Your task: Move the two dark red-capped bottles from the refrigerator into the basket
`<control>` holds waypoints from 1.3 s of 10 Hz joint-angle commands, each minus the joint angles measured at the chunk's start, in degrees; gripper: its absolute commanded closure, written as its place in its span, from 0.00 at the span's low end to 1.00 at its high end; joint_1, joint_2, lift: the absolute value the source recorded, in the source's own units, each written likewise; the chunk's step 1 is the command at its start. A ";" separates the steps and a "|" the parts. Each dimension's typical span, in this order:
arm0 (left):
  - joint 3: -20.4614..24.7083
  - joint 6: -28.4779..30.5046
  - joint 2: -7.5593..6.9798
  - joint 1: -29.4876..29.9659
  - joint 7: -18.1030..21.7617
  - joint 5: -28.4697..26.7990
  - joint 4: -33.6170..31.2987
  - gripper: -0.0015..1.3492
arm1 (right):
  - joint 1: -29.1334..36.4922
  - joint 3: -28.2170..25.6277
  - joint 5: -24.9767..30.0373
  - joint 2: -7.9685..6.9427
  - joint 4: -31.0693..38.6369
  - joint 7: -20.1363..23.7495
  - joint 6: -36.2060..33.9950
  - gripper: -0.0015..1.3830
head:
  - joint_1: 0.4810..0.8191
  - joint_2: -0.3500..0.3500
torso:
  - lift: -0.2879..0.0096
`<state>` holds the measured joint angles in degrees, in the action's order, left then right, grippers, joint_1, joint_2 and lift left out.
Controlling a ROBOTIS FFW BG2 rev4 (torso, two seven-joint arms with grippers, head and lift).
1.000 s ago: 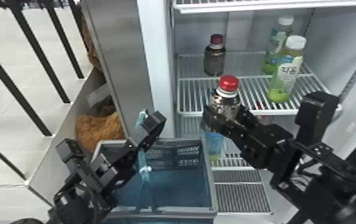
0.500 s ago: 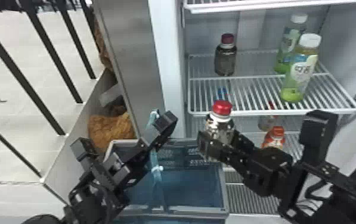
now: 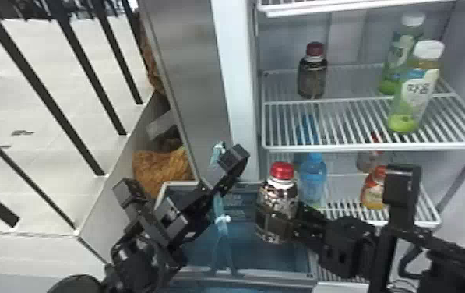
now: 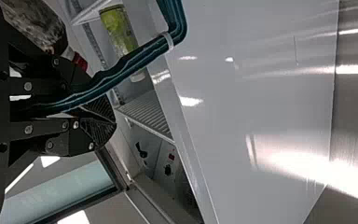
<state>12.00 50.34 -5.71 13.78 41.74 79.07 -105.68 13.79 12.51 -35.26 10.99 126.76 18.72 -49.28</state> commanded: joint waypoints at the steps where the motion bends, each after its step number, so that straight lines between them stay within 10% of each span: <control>1: 0.00 0.00 0.00 0.00 0.00 0.11 0.00 0.89 | -2.41 1.77 -1.64 0.00 -3.93 1.05 -0.36 0.91 | 0.63 0.78 | 0.85; 3: 0.00 0.00 0.00 0.00 0.00 0.11 0.00 0.89 | -5.50 4.51 -2.56 -0.18 -9.41 2.02 1.33 0.89 | 0.63 0.81 | 0.85; 8: 0.00 0.00 0.00 0.00 0.00 0.11 0.00 0.89 | -9.72 8.28 -5.53 -0.44 -16.73 5.36 8.50 0.14 | 0.63 0.89 | 0.85; 13: 0.12 0.00 0.00 0.00 0.00 0.11 0.00 0.89 | -4.80 2.00 2.01 -0.35 -6.60 5.62 6.53 0.08 | 0.63 0.85 | 0.85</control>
<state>12.05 50.34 -5.71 13.68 41.74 79.18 -105.67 8.02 15.80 -34.63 10.64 118.34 24.34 -41.83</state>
